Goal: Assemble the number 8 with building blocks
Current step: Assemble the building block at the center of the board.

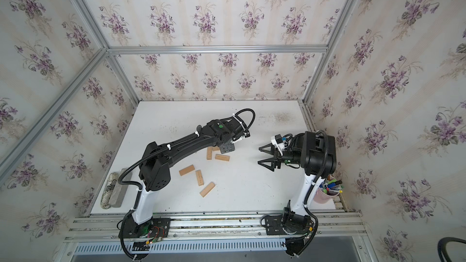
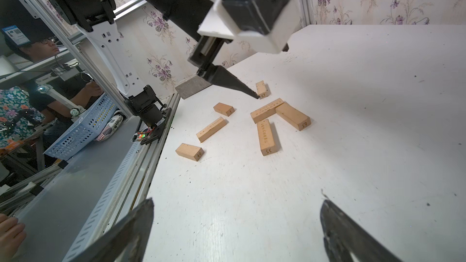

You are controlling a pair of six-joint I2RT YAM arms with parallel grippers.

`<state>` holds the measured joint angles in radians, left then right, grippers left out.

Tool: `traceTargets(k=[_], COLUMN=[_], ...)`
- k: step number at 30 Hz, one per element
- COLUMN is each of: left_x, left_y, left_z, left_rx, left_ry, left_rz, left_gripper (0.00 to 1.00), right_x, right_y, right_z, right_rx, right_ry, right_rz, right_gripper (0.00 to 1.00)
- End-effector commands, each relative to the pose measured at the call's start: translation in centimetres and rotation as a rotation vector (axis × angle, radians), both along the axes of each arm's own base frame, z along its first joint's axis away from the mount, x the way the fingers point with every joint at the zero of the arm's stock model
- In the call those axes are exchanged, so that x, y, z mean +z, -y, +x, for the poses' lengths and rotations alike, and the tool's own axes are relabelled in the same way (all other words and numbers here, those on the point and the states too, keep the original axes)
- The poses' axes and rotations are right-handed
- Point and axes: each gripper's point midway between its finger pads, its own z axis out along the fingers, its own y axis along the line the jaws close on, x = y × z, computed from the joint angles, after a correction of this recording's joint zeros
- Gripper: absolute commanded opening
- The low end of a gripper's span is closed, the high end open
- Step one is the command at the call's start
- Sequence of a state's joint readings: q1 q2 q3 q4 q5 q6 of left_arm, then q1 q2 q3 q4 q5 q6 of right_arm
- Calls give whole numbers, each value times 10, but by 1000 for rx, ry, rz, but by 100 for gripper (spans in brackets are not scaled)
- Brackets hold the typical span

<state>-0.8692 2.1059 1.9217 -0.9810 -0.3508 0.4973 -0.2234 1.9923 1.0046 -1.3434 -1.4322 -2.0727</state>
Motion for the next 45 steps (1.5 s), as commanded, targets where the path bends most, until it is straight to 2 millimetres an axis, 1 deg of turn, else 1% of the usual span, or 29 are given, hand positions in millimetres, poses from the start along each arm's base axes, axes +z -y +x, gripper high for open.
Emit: traceTargets(k=[1, 3, 5, 6, 9, 11, 15, 18, 23, 27, 32, 36, 40, 45], left_x=[-14, -27, -41, -45, -50, -53, -62, -69, -82, -86, -98, -104, -104, -110], left_y=[-12, -25, -36, -36, -22, -15, -4, 2, 1, -4, -10, -8, -3, -3], left_z=[-38, -44, -49, -52, -54, -51, -43, -41, -43, -34, -25, -23, -23, -25], left_rx=[-46, -76, -123, -143, -197, -216, -246, -248, -240, -219, -199, -199, -199, -190], left_ry=[-173, -180, -188, -197, -225, -224, -204, -224, -280, -288, -300, -316, -324, -346], left_rz=[23, 104, 193, 210, 188, 180, 147, 130, 95, 77, 77, 62, 40, 36], left_gripper=[66, 56, 56, 51, 50, 49, 49, 48, 48, 48, 48, 48, 48, 48], right_x=[6, 6, 6, 6, 6, 6, 7, 6, 6, 6, 6, 6, 6, 6], right_y=[0, 0, 0, 0, 0, 0, 0, 0, 0, 0, 0, 0, 0, 0], right_z=[3, 3, 3, 3, 3, 3, 3, 3, 3, 3, 3, 3, 3, 3], right_rx=[8, 7, 8, 9, 8, 8, 8, 7, 7, 7, 9, 8, 8, 8], right_ry=[382, 383, 383, 384, 384, 383, 384, 383, 383, 384, 384, 383, 382, 383], right_rz=[-27, -27, -27, -27, -27, -27, -27, -27, -27, -27, -27, -27, -27, -27], right_gripper=[100, 100, 100, 100, 100, 100, 100, 100, 100, 100, 100, 100, 100, 100])
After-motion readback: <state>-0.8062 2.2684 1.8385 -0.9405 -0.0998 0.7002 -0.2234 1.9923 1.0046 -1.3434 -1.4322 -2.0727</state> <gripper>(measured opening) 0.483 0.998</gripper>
